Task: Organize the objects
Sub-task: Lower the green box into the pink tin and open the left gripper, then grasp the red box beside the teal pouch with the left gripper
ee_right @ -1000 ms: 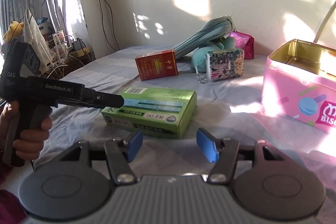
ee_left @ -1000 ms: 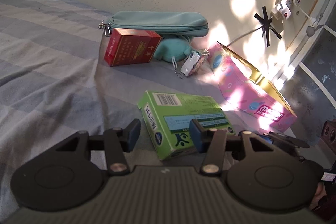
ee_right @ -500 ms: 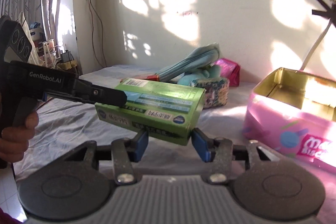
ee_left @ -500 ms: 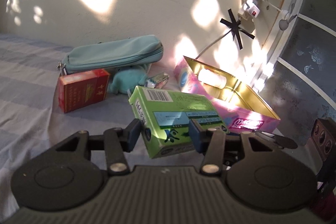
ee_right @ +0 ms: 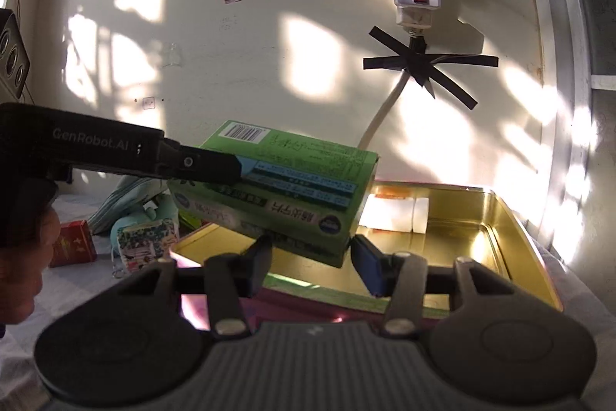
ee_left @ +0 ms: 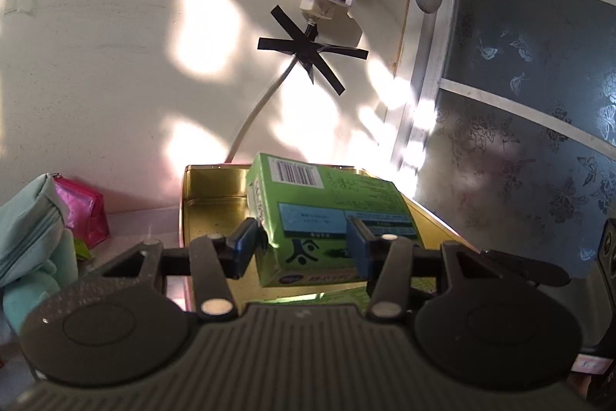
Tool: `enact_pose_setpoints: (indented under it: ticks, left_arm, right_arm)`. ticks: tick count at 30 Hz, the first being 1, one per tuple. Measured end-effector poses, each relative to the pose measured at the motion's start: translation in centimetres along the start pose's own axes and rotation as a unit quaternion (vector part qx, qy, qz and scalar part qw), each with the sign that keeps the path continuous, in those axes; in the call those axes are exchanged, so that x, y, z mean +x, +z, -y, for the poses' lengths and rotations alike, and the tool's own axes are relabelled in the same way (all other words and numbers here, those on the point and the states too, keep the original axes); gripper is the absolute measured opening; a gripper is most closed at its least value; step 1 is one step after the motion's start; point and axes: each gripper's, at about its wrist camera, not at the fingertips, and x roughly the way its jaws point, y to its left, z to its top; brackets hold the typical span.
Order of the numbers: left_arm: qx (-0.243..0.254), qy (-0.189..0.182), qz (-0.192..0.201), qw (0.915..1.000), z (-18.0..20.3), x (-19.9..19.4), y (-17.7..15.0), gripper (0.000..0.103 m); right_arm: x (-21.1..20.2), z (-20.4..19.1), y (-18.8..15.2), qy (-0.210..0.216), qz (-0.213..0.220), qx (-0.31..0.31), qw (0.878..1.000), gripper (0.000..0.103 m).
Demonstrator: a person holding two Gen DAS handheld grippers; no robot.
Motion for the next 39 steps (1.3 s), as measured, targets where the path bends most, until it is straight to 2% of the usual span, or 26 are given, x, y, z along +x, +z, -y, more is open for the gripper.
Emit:
enact_pose_setpoints:
  ticks: [3,10,14,20,24,27,32,35,37,39]
  left_arm:
    - [0.003,0.008,-0.009,0.9999,0.3,2.2,0.0,0.053]
    - [0.006,0.076,-0.031,0.9966,0.5,3.5,-1.3,0.053]
    - [0.005,0.096,-0.036,0.9947,0.3,1.7,-2.1,0.053]
    - [0.006,0.115,-0.019,0.9932,-1.0,-4.2,-4.3,0.059]
    - [-0.009,0.147,-0.041,0.9883,-4.2,-8.1,-6.9,0.059]
    - [-0.026,0.184,-0.063,0.9806,-7.2,-10.8,-9.0,0.059]
    - [-0.081,0.262,-0.060,0.9596,-12.8,-15.5,-10.9,0.059]
    - [-0.129,0.294,-0.031,0.9464,-16.6,-17.3,-10.3,0.059]
    - [-0.134,0.302,-0.026,0.9434,-18.3,-17.3,-9.6,0.059]
    - [-0.132,0.290,-0.031,0.9473,-19.4,-16.9,-9.2,0.059]
  right_arm:
    - [1.3,1.4,-0.6,-0.021,-0.009,0.018,1.000,0.049]
    - [2.3,1.8,-1.8,-0.056,-0.007,0.014,0.998,0.053]
    - [1.8,1.8,-2.1,-0.045,0.001,0.028,0.999,0.052]
    - [0.6,0.2,-2.2,-0.022,0.029,0.021,0.999,0.047]
    - [-0.3,-2.5,-1.8,0.024,0.029,0.006,0.999,0.044]
    - [-0.5,-5.6,-1.9,0.083,0.011,-0.005,0.996,0.042]
    - [1.6,-12.5,-2.4,0.184,-0.046,-0.046,0.981,0.040]
    - [3.9,-16.9,-1.7,0.227,-0.067,-0.062,0.970,0.040]
    - [5.8,-18.9,-0.9,0.245,-0.082,-0.050,0.965,0.040]
    - [7.9,-20.8,-0.3,0.256,-0.094,-0.047,0.961,0.040]
